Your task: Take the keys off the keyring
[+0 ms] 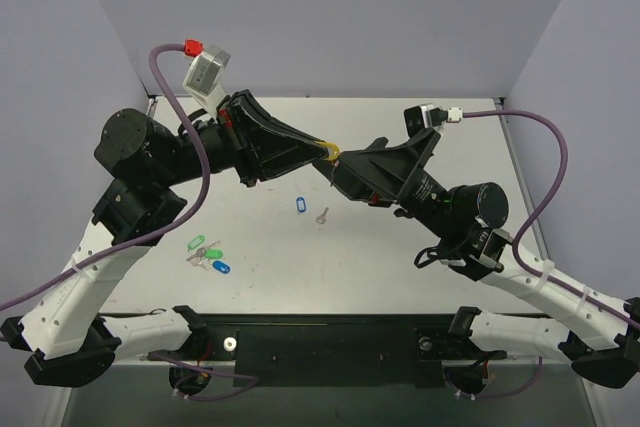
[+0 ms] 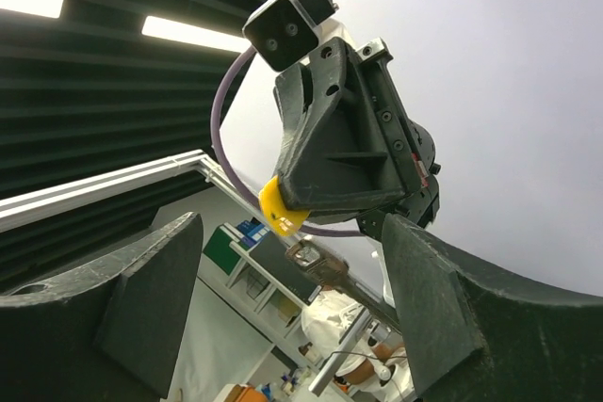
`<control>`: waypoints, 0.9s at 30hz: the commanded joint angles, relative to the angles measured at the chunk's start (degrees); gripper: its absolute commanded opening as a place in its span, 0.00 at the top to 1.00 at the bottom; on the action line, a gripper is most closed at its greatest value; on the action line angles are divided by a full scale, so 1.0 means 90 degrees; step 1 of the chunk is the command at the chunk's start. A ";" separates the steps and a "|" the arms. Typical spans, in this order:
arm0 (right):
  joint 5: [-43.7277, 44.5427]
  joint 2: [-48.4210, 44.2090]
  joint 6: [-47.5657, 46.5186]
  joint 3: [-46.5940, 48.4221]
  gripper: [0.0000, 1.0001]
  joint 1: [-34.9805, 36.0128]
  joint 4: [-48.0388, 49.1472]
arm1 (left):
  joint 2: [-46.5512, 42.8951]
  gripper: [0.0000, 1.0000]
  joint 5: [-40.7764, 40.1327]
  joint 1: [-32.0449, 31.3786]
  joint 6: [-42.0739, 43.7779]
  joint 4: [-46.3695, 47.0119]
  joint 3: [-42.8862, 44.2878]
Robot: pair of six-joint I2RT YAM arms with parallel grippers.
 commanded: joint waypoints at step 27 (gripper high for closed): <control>0.0243 -0.0229 -0.0168 0.0186 0.52 0.0069 0.0524 | -0.0487 1.00 -0.0200 0.0332 -0.0253 0.0971 -0.0392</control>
